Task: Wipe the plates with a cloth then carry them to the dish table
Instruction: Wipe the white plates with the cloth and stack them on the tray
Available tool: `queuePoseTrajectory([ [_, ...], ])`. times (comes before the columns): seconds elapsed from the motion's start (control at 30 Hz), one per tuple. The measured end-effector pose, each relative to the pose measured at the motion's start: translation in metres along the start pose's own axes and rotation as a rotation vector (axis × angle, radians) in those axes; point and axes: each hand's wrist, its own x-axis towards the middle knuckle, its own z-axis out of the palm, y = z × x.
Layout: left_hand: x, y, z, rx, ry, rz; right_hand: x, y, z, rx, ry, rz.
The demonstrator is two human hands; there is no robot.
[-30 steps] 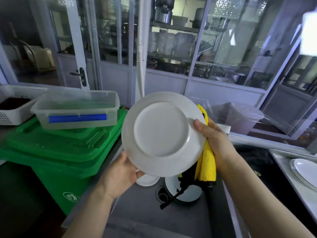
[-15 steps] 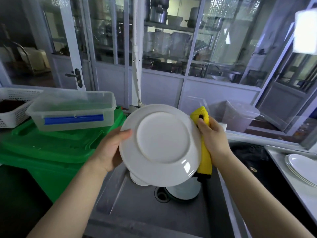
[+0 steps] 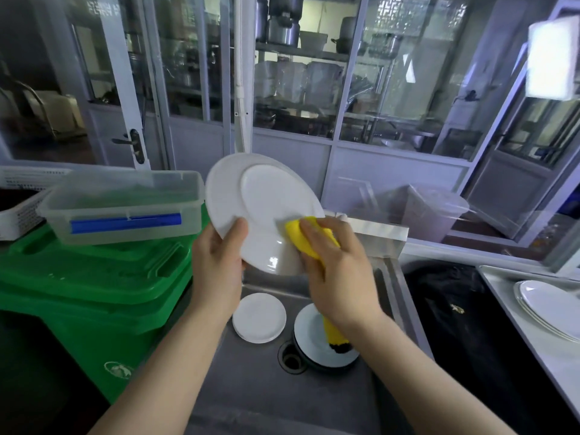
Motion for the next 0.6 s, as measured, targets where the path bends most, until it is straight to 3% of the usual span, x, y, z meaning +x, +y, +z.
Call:
queuePoseTrajectory([
  [0.27, -0.013, -0.012, 0.014, -0.008, 0.038, 0.035, -0.005, -0.027, 0.004, 0.174, -0.019, -0.203],
  [0.37, -0.013, -0.009, 0.008, 0.038, 0.1, -0.008, 0.001, -0.004, 0.0, 0.184, -0.001, -0.067],
  [0.47, -0.017, -0.006, 0.007, 0.106, 0.029, -0.004, 0.01, 0.019, -0.003, 0.171, -0.015, 0.113],
  [0.6, -0.026, -0.009, 0.008, 0.271, -0.044, 0.081, 0.01, 0.023, 0.001, 0.128, -0.034, 0.128],
])
